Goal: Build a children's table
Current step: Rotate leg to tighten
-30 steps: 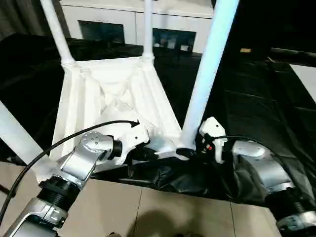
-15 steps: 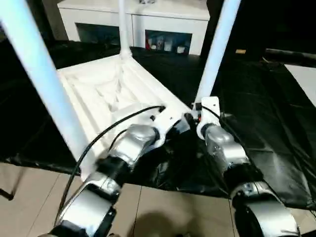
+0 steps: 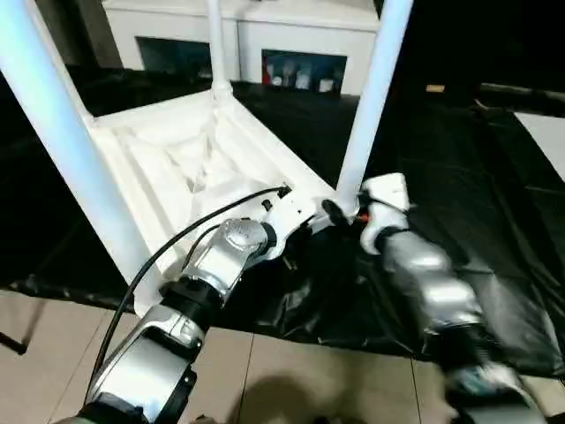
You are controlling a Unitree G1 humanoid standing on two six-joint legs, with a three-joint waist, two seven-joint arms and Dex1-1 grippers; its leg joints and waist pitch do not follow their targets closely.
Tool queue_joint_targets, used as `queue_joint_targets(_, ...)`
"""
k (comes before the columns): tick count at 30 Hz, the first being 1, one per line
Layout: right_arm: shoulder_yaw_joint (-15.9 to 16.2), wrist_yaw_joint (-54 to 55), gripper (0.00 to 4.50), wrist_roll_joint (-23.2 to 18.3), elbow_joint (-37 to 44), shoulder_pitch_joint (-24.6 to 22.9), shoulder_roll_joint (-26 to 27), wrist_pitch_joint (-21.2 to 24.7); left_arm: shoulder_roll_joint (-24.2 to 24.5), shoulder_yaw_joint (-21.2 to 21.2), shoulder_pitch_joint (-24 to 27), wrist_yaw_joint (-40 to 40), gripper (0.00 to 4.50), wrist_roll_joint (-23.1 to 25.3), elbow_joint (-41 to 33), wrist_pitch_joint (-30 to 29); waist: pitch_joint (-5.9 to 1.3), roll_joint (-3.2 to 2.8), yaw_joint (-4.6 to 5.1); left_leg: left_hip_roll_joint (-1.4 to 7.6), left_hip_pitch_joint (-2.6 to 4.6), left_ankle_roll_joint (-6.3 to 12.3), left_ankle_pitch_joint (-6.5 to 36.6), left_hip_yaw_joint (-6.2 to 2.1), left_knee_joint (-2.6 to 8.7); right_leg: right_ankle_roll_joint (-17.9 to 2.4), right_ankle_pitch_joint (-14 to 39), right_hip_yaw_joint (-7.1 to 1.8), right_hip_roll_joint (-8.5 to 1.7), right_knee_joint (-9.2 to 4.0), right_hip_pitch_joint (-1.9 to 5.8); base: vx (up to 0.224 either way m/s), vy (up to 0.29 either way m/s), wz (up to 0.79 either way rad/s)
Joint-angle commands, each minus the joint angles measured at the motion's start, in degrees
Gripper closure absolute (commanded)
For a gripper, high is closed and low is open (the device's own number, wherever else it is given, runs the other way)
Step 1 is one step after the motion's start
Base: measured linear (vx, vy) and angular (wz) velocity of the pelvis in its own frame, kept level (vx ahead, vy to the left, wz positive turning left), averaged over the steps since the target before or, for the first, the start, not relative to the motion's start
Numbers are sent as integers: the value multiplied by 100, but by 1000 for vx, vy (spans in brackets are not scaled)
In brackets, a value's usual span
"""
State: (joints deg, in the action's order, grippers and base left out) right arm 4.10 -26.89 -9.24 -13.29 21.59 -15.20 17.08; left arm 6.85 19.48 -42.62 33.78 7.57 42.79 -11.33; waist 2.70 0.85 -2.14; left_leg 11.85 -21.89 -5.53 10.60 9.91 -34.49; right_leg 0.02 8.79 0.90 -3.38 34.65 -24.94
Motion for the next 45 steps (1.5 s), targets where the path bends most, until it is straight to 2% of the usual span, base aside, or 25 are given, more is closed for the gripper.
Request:
queue_joint_targets(1, 299, -1165, 32, -160, 723, -579, -656, 198, 243, -33, 75, 280, 450, -56, -56, 499, -386, -1, -51, 41, 54, 518, 1076, 19, 380, -1100, 858, -116, -244, -421, 455, 0, 0, 0)
queue_joint_targets(5, 293, -1787, 32, -284, 1142, -1144, -1287, 144, 466, 194, 343, 1399, 450, -257, -388, 1115, -367, 24, -24, 17, 4, 531, 1234, 17, 381, -1034, 1393, -106, -270, -475, 433, 0, 0, 0)
queue_joint_targets(6, 307, -1877, 32, -288, 1219, -1229, -1381, 140, 518, 263, 387, 1618, 450, -279, -458, 1250, -370, 14, -21, 32, 45, 515, 1361, 29, 370, -946, 1827, -112, -271, -524, 377, 0, 0, 0)
queue_joint_targets(9, 329, -1879, 32, -273, 1341, -1314, -1439, 203, 512, 280, 405, 1853, 450, -374, -514, 1465, -360, -11, -55, 56, 86, 487, 1369, 42, 367, -949, 1908, -124, -260, -532, 318, 0, 0, 0)
queue_joint_targets(12, 392, -1783, 32, -294, 1469, -1309, -1374, 352, 417, 218, 294, 1746, 450, -360, -378, 1683, -342, -16, -134, 68, 109, 414, 1441, 53, 387, -953, 1971, -132, -248, -528, 292, 0, 0, 0)
queue_joint_targets(15, 577, -1749, 32, -229, 1561, -1283, -1234, 400, 311, 140, 111, 1500, 450, -241, -132, 1941, -349, 1, -118, 44, 39, 343, 1430, 21, 412, -794, 2133, -109, -276, -516, 346, 0, 0, 0)
queue_joint_targets(19, 767, -1769, 32, -159, 1636, -1269, -1088, 428, 307, -35, -72, 744, 450, 32, 196, 2185, -360, 16, -110, 36, 20, 343, 1387, 9, 400, -641, 2191, -105, -279, -526, 347, 0, 0, 0)
queue_joint_targets(20, 797, -1772, 29, -145, 1656, -1273, -1081, 437, 314, -74, -89, 715, 422, 12, 222, 2168, -366, 34, -120, 34, 8, 349, 1298, 4, 402, -617, 2160, -105, -288, -507, 353, 0, 0, 0)
queue_joint_targets(21, 848, -1761, 28, -100, 1665, -1275, -1068, 425, 334, -149, -50, 863, 393, -118, 137, 2053, -372, 58, -118, 37, 5, 368, 1230, 8, 392, -644, 2087, -111, -296, -500, 351, 0, 0, 0)
queue_joint_targets(23, 869, -1748, 28, -73, 1661, -1270, -1057, 414, 345, -181, -19, 907, 393, -166, 73, 2024, -379, 49, -108, 24, -30, 362, 1112, 5, 387, -679, 1955, -103, -293, -471, 376, 0, 0, 0)
queue_joint_targets(25, 903, -1640, 28, -47, 1630, -1218, -947, 441, 367, -342, 161, 1094, 368, -424, -266, 1922, -390, -22, -114, 57, -14, 371, 1009, 0, 385, -928, 1492, -109, -300, -427, 366, 0, 0, 0)
queue_joint_targets(26, 918, -1578, 28, -26, 1602, -1189, -901, 431, 388, -395, 258, 1153, 368, -516, -453, 1824, -383, 4, -102, 61, -7, 368, 1020, 8, 385, -1013, 1333, -106, -291, -415, 364, 0, 0, 0)
queue_joint_targets(27, 931, -1523, 28, -2, 1571, -1161, -855, 421, 415, -432, 371, 1204, 356, -580, -669, 1750, -384, -9, -95, 54, 0, 385, 1036, 11, 379, -1050, 1264, -106, -281, -408, 365, 0, 0, 0)
queue_joint_targets(28, 952, -1434, 28, 41, 1509, -1104, -775, 407, 454, -508, 629, 1340, 353, -787, -1201, 1444, -392, -28, -93, 81, 9, 356, 1002, -3, 388, -1133, 1133, -110, -307, -359, 384, 0, 0, 0)
queue_joint_targets(29, 965, -1387, 28, 62, 1477, -1074, -736, 403, 476, -539, 764, 1407, 350, -907, -1481, 1279, -381, -10, -56, 69, -30, 363, 938, 3, 395, -1171, 1042, -105, -288, -356, 396, 0, 0, 0)
queue_joint_targets(30, 976, -1307, 28, 98, 1414, -1025, -680, 401, 522, -563, 972, 1494, 339, -1066, -1903, 1020, -393, -36, -60, 75, 35, 385, 997, 24, 374, -1202, 1004, -119, -269, -371, 353, 0, 0, 0)
queue_joint_targets(31, 974, -1172, 28, 172, 1285, -941, -590, 374, 663, -546, 1332, 1655, 323, -1299, -2598, 547, -394, -110, -56, 86, 19, 352, 953, 5, 388, -1282, 849, -125, -289, -326, 377, 0, 0, 0)
queue_joint_targets(32, 974, -1172, 28, 172, 1285, -941, -590, 374, 663, -546, 1332, 1655, 313, -1299, -2598, 547, -378, -88, -26, 89, -5, 338, 993, 4, 412, -1285, 867, -119, -282, -342, 380, 0, 0, 0)
queue_joint_targets(33, 966, -1085, 28, 219, 1185, -875, -521, 350, 792, -526, 1614, 1769, 312, -1466, -3106, 234, -381, -97, -9, 95, 36, 291, 1108, 10, 405, -1306, 922, -121, -273, -342, 357, 0, 0, 0)
queue_joint_targets(36, 985, -1052, 28, 213, 998, -723, -367, 349, 1274, -533, 2489, 1943, 280, -2089, -4535, -660, -350, -121, 16, 100, 60, 176, 1418, 17, 436, -1252, 1231, -123, -254, -362, 338, 0, 0, 0)
queue_joint_targets(39, 1064, -1116, 28, 202, 879, -611, -263, 332, 1606, -642, 3074, 1960, 262, -2382, -5318, -1142, -310, -126, 31, 89, 73, 126, 1673, 20, 464, -1103, 1641, -124, -222, -422, 302, 0, 0, 0)
queue_joint_targets(41, 1135, -1154, 28, 214, 765, -535, -197, 324, 1741, -707, 3373, 1935, 236, -2363, -5642, -1325, -296, -139, 39, 85, 93, 72, 1863, 18, 466, -993, 1908, -120, -210, -438, 274, 0, 0, 0)
queue_joint_targets(42, 1260, -1148, 28, 305, 490, -385, -90, 259, 1903, -806, 3778, 1874, 227, -2225, -5957, -1513, -282, -125, 54, 82, 76, 33, 1967, 2, 486, -903, 2119, -116, -216, -447, 281, 0, 0, 0)
queue_joint_targets(44, 1335, -1084, 28, 422, 163, -224, 16, 172, 2041, -852, 4069, 1807, 220, -2081, -6077, -1565, -270, -144, 94, 58, 65, -31, 2138, -19, 481, -737, 2521, -106, -222, -479, 255, 0, 0, 0)
queue_joint_targets(45, 1343, -1006, 28, 498, -36, -126, 69, 117, 2101, -862, 4174, 1770, 212, -2013, -6083, -1551, -277, -149, 84, 54, 119, -40, 2203, -9, 460, -660, 2647, -120, -210, -523, 204, 0, 0, 0)
